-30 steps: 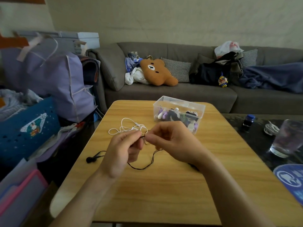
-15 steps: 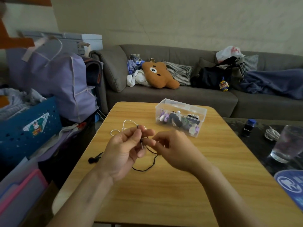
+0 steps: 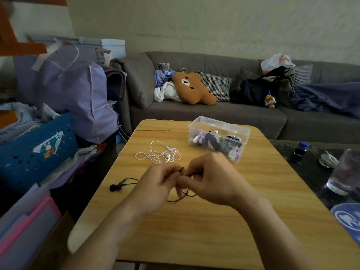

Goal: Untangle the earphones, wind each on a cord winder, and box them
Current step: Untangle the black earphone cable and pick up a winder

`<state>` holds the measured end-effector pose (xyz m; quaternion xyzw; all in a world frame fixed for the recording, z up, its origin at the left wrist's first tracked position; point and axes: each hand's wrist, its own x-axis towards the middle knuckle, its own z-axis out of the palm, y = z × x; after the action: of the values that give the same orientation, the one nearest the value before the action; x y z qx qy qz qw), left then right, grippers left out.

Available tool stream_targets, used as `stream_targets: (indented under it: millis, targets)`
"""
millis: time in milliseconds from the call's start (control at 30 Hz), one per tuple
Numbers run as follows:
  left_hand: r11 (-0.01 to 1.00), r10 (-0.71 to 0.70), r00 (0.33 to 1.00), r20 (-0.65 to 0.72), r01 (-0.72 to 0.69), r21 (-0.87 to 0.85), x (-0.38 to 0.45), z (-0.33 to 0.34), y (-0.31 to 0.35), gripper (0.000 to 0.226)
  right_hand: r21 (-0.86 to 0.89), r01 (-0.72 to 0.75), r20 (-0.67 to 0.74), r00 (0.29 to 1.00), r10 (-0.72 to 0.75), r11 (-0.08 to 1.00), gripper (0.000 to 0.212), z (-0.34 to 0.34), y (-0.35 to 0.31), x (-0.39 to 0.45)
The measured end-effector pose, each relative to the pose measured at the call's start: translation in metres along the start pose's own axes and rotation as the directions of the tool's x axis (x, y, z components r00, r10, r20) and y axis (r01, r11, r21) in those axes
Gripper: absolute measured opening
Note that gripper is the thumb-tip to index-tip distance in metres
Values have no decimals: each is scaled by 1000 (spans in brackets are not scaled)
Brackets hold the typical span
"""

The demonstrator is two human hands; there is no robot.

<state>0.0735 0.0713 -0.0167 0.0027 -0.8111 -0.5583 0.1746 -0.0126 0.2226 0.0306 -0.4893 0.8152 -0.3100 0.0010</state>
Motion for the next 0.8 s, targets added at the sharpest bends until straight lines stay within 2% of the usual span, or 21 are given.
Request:
stream_targets:
  millis: [100, 233, 300, 400, 567, 633, 700, 800]
  targets:
    - [978, -105, 987, 122, 125, -166, -2, 2, 9, 19, 72, 3, -57, 998, 1, 997, 18, -11, 10, -3]
    - [955, -205, 955, 213, 243, -171, -2, 3, 15, 30, 112, 10, -124, 992, 4, 994, 20, -15, 15, -4]
    - [933, -246, 942, 227, 294, -206, -2, 4, 16, 27, 145, 0, -122, 992, 18, 989, 21, -14, 19, -2]
    - [890, -271, 935, 230, 334, -310, -1, 2, 14, 21, 200, -45, -111, 992, 68, 979, 15, -14, 25, -1]
    - [898, -248, 933, 261, 323, -300, -3, -1, 10, 14, 133, -64, -107, 991, 78, 989, 14, -12, 28, 0]
    - [876, -270, 940, 209, 330, -352, -4, 1, 11, 11, 143, -52, -137, 988, 71, 988, 14, -9, 27, 0]
    - [846, -307, 942, 135, 335, -414, -3, 3, 10, 18, 171, -32, -150, 987, 58, 985, 13, -8, 24, 0]
    - [803, -339, 933, 121, 354, -480, -2, 2, 8, 35, 191, -14, -159, 986, 45, 981, 12, -7, 21, -1]
